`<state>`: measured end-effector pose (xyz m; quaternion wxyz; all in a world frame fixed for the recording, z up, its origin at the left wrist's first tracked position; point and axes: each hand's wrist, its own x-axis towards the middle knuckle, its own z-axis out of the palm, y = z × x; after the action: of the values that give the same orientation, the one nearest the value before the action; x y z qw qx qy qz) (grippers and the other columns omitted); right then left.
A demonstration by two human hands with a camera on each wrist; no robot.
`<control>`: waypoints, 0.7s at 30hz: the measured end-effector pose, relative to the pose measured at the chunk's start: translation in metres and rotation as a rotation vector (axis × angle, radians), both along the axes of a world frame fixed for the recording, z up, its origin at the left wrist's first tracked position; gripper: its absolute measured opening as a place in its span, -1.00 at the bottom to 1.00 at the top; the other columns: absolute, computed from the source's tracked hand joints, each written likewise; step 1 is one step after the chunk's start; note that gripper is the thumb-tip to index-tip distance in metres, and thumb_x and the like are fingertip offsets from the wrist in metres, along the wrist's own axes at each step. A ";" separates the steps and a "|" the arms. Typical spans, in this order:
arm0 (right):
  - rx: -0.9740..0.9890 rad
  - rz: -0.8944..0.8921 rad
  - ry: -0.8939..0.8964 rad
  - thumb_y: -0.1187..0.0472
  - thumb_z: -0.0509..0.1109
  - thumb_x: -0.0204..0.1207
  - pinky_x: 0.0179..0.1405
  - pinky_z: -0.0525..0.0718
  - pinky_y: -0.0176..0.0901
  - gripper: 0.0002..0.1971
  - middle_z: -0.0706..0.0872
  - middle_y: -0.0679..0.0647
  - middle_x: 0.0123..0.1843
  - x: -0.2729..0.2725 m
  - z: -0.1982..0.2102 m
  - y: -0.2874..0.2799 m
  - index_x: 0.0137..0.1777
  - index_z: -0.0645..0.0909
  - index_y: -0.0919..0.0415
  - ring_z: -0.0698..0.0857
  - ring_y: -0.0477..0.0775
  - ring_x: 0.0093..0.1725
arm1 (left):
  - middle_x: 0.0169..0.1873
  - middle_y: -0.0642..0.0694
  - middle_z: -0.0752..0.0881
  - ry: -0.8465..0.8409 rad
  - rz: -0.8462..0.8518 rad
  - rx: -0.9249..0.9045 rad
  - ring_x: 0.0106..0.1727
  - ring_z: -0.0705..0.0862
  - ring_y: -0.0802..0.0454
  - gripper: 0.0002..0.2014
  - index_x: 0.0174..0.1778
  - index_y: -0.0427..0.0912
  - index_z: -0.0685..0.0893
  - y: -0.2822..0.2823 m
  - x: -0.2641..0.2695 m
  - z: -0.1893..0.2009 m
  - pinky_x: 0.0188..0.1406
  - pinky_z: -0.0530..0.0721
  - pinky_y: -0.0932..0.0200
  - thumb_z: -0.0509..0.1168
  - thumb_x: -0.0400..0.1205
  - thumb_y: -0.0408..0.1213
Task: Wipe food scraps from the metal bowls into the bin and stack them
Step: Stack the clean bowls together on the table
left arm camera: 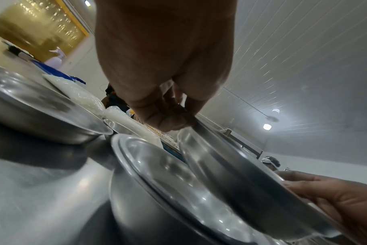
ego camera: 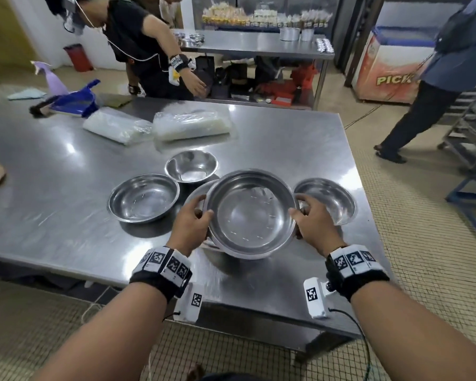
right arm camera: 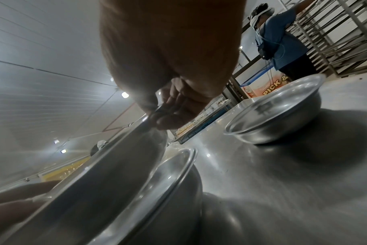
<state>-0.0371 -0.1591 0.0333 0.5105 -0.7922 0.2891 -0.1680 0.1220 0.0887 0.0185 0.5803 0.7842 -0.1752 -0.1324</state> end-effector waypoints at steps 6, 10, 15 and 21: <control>-0.049 0.030 0.059 0.24 0.41 0.70 -0.38 0.81 -0.06 -0.68 0.69 0.17 -0.30 0.053 -0.007 0.023 0.42 0.55 0.09 0.77 0.11 -0.37 | -0.25 -0.20 0.76 -0.032 -0.010 0.093 -0.54 0.65 0.19 -0.54 0.61 -0.16 0.54 0.022 0.056 -0.004 -0.54 0.60 0.25 0.37 0.77 -0.39; -0.125 0.024 0.138 0.19 0.41 0.68 -0.11 0.83 0.21 -0.73 0.69 0.07 -0.36 0.076 -0.020 0.026 0.33 0.56 -0.03 0.80 0.20 -0.30 | -0.10 -0.13 0.77 -0.062 -0.037 0.149 -0.42 0.67 0.19 -0.53 0.62 -0.16 0.53 0.025 0.078 -0.011 -0.51 0.60 0.35 0.37 0.77 -0.39; -0.249 -0.012 0.251 0.13 0.43 0.65 -0.02 0.72 0.08 -0.72 0.67 -0.04 -0.33 0.089 -0.038 0.024 0.35 0.62 0.00 0.67 0.05 -0.26 | -0.22 -0.08 0.76 -0.081 -0.059 0.266 -0.32 0.70 0.13 -0.50 0.64 -0.12 0.53 0.023 0.095 -0.029 -0.36 0.58 0.35 0.41 0.76 -0.30; -0.346 -0.064 0.344 0.09 0.43 0.59 0.29 0.65 0.08 -0.72 0.69 -0.02 0.04 0.092 -0.049 0.026 0.29 0.68 0.01 0.70 0.12 0.10 | -0.29 -0.10 0.74 -0.181 -0.103 0.403 -0.19 0.71 -0.09 -0.49 0.63 -0.13 0.59 0.017 0.106 -0.041 -0.03 0.67 0.03 0.42 0.72 -0.25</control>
<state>0.0544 -0.1329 -0.0158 0.3052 -0.8751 0.3636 -0.0939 0.2276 0.1056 -0.0220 0.3863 0.8830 -0.2362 -0.1232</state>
